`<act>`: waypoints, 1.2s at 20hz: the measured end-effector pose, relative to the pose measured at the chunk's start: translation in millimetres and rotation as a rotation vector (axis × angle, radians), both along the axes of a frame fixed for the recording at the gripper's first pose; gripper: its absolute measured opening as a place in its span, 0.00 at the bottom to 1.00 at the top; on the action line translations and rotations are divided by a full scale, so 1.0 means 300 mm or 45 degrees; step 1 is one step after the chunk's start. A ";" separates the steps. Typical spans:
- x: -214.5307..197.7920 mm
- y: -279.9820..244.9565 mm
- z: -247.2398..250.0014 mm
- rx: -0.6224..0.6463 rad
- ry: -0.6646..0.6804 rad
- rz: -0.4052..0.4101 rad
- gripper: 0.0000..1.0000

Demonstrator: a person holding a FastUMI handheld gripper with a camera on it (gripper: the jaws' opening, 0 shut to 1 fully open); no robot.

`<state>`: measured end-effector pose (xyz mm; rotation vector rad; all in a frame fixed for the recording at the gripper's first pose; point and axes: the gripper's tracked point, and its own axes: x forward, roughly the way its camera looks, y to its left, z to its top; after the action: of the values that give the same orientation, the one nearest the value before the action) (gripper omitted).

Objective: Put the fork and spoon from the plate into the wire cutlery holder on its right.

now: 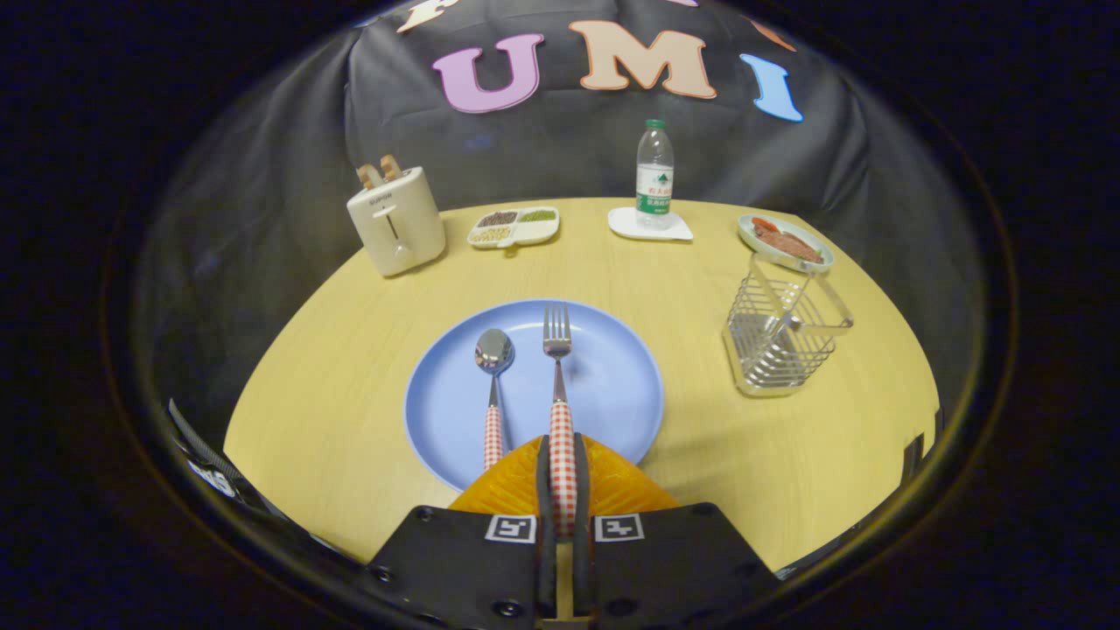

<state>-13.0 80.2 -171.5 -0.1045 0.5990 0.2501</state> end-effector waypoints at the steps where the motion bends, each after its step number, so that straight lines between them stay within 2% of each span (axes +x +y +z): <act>1: -0.001 -0.023 0.036 0.014 -0.007 -0.020 0.10; 7: 0.025 -0.213 0.255 0.086 -0.053 -0.139 0.10; 13: 0.087 -0.469 0.391 -0.075 -0.046 -0.221 0.10; 19: 0.130 -0.598 0.415 -0.231 0.191 -0.147 0.10; 24: 0.146 -0.588 0.371 -0.262 0.441 -0.079 0.10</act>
<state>30.7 -96.3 -60.1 -0.2436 0.9709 0.1461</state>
